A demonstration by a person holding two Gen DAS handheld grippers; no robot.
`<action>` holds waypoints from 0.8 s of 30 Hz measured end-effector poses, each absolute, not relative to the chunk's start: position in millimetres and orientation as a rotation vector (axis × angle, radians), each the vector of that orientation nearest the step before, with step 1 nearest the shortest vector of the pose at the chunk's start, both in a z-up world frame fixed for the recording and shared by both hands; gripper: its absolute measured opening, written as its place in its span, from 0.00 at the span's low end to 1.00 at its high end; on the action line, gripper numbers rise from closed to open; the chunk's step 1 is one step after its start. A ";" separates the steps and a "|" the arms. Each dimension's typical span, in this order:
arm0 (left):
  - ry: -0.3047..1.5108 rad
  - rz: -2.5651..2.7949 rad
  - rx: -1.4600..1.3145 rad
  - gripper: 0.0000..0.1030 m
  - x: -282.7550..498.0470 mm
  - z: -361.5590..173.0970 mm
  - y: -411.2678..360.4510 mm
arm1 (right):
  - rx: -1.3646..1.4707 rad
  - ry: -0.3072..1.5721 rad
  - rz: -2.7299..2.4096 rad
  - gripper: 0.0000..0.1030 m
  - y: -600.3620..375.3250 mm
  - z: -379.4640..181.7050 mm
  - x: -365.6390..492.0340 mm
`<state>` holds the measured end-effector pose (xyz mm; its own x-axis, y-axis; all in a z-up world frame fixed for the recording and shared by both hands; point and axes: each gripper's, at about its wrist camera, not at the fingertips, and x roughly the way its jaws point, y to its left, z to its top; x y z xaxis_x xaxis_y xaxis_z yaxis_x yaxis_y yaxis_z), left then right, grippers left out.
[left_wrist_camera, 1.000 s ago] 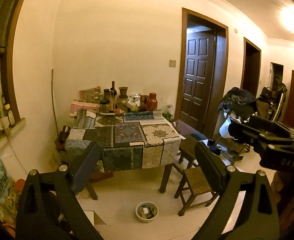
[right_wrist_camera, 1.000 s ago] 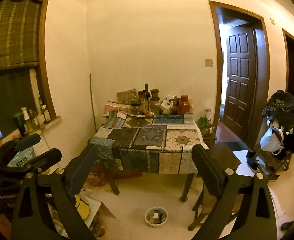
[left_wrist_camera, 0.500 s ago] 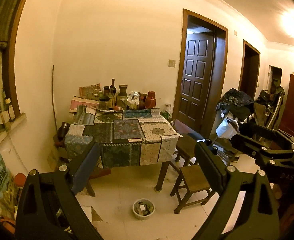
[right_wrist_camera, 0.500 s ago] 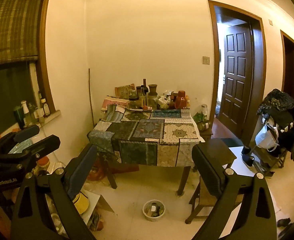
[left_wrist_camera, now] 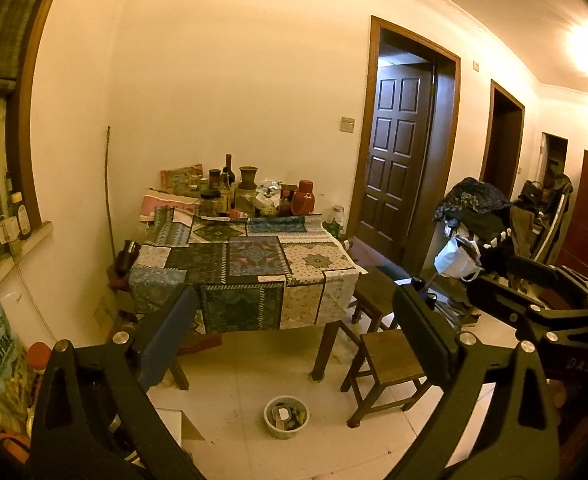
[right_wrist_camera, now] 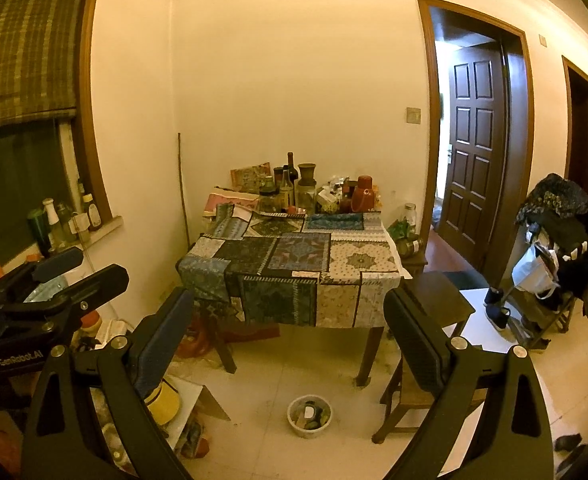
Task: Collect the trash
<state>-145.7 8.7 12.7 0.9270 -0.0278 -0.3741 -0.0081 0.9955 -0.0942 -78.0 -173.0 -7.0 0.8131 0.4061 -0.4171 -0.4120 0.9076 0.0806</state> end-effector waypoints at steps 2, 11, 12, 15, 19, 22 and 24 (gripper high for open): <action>0.381 -0.001 -0.089 0.98 -145.2 12.6 8.2 | -0.014 0.445 0.438 0.92 -173.5 -7.0 -78.0; 0.386 -0.004 -0.094 0.98 -139.5 11.5 4.0 | -0.015 0.453 0.443 0.92 -175.3 -5.9 -75.0; 0.386 -0.004 -0.095 0.98 -138.2 11.5 4.0 | -0.015 0.454 0.442 0.92 -174.7 -6.4 -75.1; 0.393 -0.008 -0.094 0.98 -139.0 11.1 4.2 | -0.017 0.456 0.444 0.92 -176.6 -5.8 -73.4; 0.416 -0.026 -0.100 0.98 -131.4 10.8 -0.3 | -0.017 0.455 0.443 0.92 -176.4 -5.1 -72.3; 0.413 -0.026 -0.097 0.98 -130.1 11.4 0.8 | -0.016 0.456 0.444 0.92 -177.6 -4.8 -71.2; 0.409 -0.023 -0.095 0.98 -127.5 11.9 -2.2 | -0.016 0.457 0.448 0.92 -178.0 -4.3 -70.4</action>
<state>-127.5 -2.2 11.9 0.9173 -0.0412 -0.3960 0.0027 0.9953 -0.0972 -70.4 -178.0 -4.3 0.8024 0.4143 -0.4295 -0.4213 0.9030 0.0839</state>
